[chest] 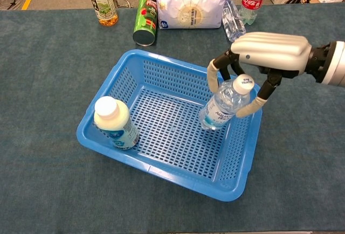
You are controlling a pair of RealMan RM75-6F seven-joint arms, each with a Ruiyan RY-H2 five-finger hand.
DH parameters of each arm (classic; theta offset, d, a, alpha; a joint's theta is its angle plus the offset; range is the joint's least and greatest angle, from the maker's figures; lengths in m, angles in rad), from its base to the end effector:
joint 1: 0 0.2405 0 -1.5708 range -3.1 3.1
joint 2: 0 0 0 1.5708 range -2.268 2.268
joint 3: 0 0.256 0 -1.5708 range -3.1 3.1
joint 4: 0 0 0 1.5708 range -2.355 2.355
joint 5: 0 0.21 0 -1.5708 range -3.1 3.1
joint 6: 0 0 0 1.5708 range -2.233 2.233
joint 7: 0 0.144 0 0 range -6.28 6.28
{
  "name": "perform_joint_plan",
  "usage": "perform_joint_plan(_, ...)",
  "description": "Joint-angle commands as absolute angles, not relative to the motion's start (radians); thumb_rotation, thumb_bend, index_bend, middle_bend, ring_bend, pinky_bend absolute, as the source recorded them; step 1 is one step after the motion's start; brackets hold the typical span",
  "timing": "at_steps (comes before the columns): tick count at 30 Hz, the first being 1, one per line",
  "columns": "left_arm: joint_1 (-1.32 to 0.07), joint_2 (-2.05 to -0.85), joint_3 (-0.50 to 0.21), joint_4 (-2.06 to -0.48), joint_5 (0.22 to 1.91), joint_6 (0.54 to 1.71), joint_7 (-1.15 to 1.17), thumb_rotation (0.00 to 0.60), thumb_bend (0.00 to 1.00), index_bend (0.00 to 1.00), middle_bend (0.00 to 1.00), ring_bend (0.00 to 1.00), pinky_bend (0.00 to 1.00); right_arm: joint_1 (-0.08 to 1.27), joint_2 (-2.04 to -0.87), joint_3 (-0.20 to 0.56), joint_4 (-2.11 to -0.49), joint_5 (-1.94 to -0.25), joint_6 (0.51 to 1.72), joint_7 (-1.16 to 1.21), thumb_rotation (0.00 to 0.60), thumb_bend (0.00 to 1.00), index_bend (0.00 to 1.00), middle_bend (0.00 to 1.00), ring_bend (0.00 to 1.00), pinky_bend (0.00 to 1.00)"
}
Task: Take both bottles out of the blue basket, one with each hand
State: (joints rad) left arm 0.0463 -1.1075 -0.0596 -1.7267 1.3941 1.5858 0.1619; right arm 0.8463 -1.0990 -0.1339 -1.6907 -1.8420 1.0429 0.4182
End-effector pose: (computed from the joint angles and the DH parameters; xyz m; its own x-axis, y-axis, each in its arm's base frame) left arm -0.3189 0.1393 0.1724 0.4535 -0.0249 0.8909 0.8724 0.2167 -0.4381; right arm -0.1377 -0.2791 0.0681 0.4744 -0.4412 0.7617 -0.6733 -0.7394 -0.0090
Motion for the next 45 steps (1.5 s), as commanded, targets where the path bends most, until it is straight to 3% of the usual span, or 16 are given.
perform_joint_plan(1, 0.044, -1.107, -0.061, -1.729, 1.395, 1.584, 0.165, 0.6, 0.2, 0.39, 0.37, 0.3, 0.53, 0.826, -1.057, -0.111, -1.72, -1.837, 1.092, 0.398, 0.6, 0.16, 0.5, 0.59, 0.56, 0.6)
perform_joint_plan(12, 0.03, -1.102, -0.064, -1.748, 1.4, 1.572, 0.188, 0.6, 0.2, 0.39, 0.37, 0.3, 0.53, 0.73, -0.875, -0.086, -1.857, -1.814, 1.21, 0.304, 0.6, 0.16, 0.5, 0.6, 0.57, 0.61)
perform_joint_plan(20, 0.017, -1.107, -0.063, -1.754, 1.405, 1.558, 0.203, 0.6, 0.2, 0.39, 0.37, 0.3, 0.53, 0.623, -0.771, -0.15, -1.906, -1.79, 1.217, 0.3, 0.6, 0.16, 0.5, 0.6, 0.57, 0.61)
perform_joint_plan(30, 0.006, -1.12, -0.062, -1.761, 1.402, 1.545, 0.224, 0.6, 0.2, 0.39, 0.37, 0.3, 0.53, 0.488, -0.771, -0.222, -1.871, -1.744, 1.184, 0.257, 0.6, 0.16, 0.5, 0.59, 0.55, 0.61)
perform_joint_plan(37, -0.001, -1.123, -0.063, -1.76, 1.391, 1.533, 0.235, 0.6, 0.2, 0.39, 0.37, 0.3, 0.53, 0.446, -0.798, -0.227, -1.845, -1.654, 1.106, 0.207, 0.6, 0.14, 0.46, 0.47, 0.44, 0.61)
perform_joint_plan(41, -0.005, -1.126, -0.063, -1.762, 1.394, 1.531, 0.239, 0.6, 0.2, 0.39, 0.37, 0.3, 0.53, 0.436, -0.795, -0.216, -1.846, -1.637, 1.09, 0.198, 0.6, 0.02, 0.33, 0.35, 0.35, 0.61)
perform_joint_plan(45, -0.01, -1.13, -0.061, -1.76, 1.403, 1.529, 0.236, 0.6, 0.2, 0.39, 0.37, 0.3, 0.53, 0.423, -0.795, -0.204, -1.843, -1.642, 1.101, 0.21, 0.6, 0.0, 0.21, 0.25, 0.27, 0.55)
